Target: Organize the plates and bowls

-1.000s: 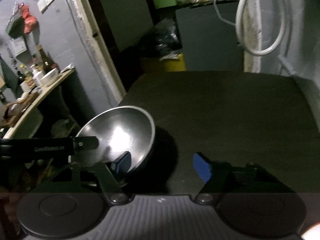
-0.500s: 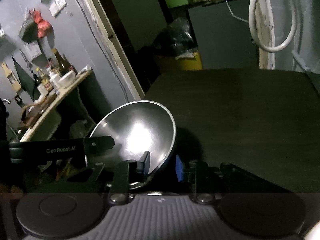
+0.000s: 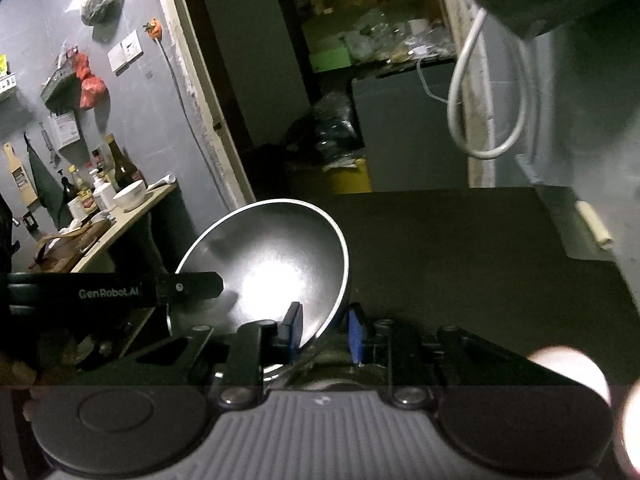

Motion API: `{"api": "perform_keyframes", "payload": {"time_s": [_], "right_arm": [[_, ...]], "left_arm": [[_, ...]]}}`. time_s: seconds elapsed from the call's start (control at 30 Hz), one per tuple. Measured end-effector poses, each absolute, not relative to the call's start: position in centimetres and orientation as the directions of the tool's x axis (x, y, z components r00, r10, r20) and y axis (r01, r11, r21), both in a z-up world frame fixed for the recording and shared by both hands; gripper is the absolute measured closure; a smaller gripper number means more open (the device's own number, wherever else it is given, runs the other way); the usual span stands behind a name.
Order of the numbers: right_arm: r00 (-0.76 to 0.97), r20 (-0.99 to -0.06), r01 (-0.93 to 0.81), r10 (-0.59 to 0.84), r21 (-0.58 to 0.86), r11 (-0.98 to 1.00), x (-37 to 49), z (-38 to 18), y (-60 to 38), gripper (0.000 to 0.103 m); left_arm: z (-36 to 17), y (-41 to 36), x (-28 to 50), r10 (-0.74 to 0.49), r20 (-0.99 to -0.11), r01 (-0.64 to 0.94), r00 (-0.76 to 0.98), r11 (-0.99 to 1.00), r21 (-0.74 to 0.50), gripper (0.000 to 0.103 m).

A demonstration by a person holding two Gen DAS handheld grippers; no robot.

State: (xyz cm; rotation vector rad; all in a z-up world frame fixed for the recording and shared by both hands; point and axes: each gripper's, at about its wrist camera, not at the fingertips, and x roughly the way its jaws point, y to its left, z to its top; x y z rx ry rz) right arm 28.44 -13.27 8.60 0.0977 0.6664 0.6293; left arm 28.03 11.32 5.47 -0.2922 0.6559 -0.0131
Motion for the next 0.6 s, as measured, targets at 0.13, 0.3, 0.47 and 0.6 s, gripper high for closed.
{"api": "perform_keyframes", "payload": {"time_s": [0.13,0.3,0.47,0.6], "right_arm": [[0.637,-0.548,-0.473,0.542,0.277,0.836,24.4,9.3,-14.8,0.076],[0.656,-0.566,-0.421,0.5,0.276,0.864,20.4,9.1,-16.0,0.076],[0.659,-0.589,-0.387,0.467,0.267,0.882,17.2,8.5,-16.8,0.076],[0.661,-0.604,-0.361,0.444,0.263,0.895,15.2,8.0,-17.8,0.076]], "left_arm": [[6.0,9.9,25.2,-0.145,-0.595,-0.025,0.79,0.963,-0.267,0.09],[5.9,8.7,22.3,-0.186,-0.611,0.026,0.769,0.965,-0.26,0.09],[5.2,8.2,20.1,-0.224,-0.628,0.056,0.746,0.96,-0.275,0.09],[4.5,7.5,18.7,-0.248,-0.644,0.08,0.724,0.957,-0.279,0.09]]}}
